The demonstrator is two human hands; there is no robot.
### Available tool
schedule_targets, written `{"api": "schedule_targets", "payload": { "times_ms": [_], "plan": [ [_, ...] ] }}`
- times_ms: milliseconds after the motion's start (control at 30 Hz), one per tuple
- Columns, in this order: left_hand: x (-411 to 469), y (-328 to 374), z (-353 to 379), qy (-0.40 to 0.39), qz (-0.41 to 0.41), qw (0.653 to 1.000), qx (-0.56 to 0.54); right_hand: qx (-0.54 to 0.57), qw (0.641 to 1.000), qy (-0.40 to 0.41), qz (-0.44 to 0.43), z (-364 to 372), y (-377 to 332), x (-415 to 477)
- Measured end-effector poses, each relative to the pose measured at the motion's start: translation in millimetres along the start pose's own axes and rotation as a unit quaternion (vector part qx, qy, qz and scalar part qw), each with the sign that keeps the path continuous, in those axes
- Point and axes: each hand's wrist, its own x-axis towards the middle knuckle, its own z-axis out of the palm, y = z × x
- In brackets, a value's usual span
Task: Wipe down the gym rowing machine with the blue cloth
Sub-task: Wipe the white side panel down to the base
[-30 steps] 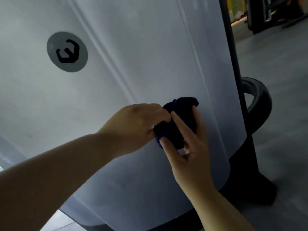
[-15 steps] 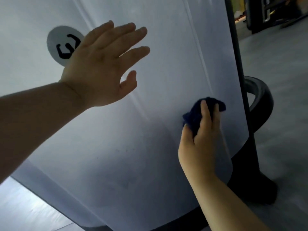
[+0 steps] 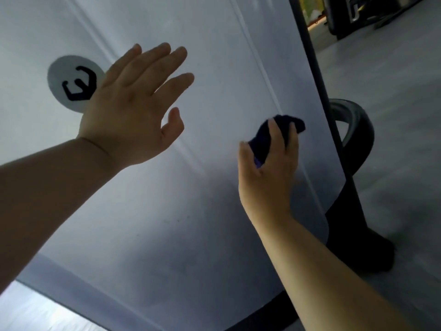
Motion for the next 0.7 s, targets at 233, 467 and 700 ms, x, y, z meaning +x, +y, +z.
{"api": "schedule_targets", "payload": {
  "times_ms": [233, 467, 700],
  "plan": [
    [9, 18, -5, -0.025, -0.045, 0.999, -0.016, -0.055, 0.995, 0.075, 0.040, -37, 72, -12],
    [54, 59, 20, -0.063, 0.023, 0.996, -0.061, 0.030, 0.998, 0.040, 0.034, -19, 19, 31],
    [86, 46, 29, -0.044, 0.078, 0.995, -0.032, 0.010, 0.995, 0.095, 0.027, -44, 81, 27]
  ]
}}
